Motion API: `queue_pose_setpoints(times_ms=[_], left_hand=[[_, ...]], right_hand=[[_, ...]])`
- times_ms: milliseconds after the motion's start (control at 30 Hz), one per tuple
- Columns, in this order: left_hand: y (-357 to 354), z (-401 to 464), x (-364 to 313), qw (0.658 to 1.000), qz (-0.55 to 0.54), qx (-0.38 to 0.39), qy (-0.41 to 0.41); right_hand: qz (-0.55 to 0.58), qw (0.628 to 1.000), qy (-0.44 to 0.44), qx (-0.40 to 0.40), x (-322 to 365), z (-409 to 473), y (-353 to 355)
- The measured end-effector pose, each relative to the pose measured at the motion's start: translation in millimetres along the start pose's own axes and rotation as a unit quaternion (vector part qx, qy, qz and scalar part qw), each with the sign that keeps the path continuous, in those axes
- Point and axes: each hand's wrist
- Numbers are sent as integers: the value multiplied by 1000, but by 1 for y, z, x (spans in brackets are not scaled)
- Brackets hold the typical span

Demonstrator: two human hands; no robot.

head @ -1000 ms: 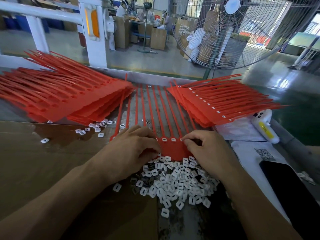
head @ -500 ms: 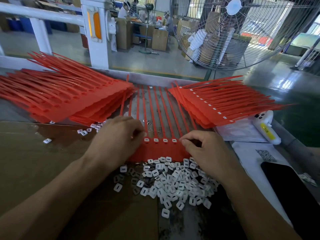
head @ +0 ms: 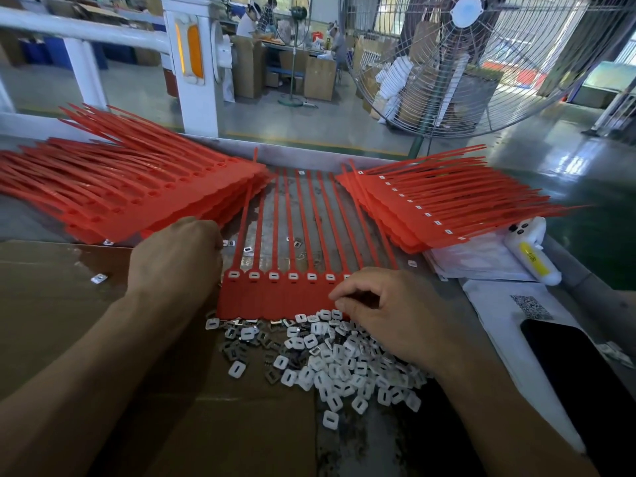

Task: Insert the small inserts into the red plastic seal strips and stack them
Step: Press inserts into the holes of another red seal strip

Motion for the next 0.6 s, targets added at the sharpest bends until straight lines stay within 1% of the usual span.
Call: queue_pose_setpoints(times_ms=[33, 100, 167, 200, 300, 400, 467, 600], left_hand=[[0, -1, -1, 1000, -19, 1, -8], [0, -4, -5, 994, -104, 14, -41], [2, -10, -14, 975, -190, 60, -97], [2, -15, -19, 966, -207, 85, -131], [1, -25, -29, 943, -208, 147, -214], [2, -28, -30, 925, -191, 196, -264], [2, -27, -28, 917, -178, 219, -281], [3, -26, -27, 911, -178, 238, -286]], right_hand=[[2, 1000, 2, 2, 1, 0, 0], [8, 1000, 12, 11, 3, 1, 0], [14, 999, 26, 20, 5, 2, -3], [20, 999, 31, 21, 5, 3, -5], [27, 998, 43, 27, 8, 6, -12], [12, 998, 52, 31, 10, 7, -16], [4, 998, 54, 28, 10, 8, -17], [-10, 998, 61, 26, 13, 7, -19]])
Point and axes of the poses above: each hand's wrist, its own z-axis towards the middle knuckle, its own y-axis out of the back of the hand, x = y × z, and after that the axes turned 15 degrees about y, right-handed
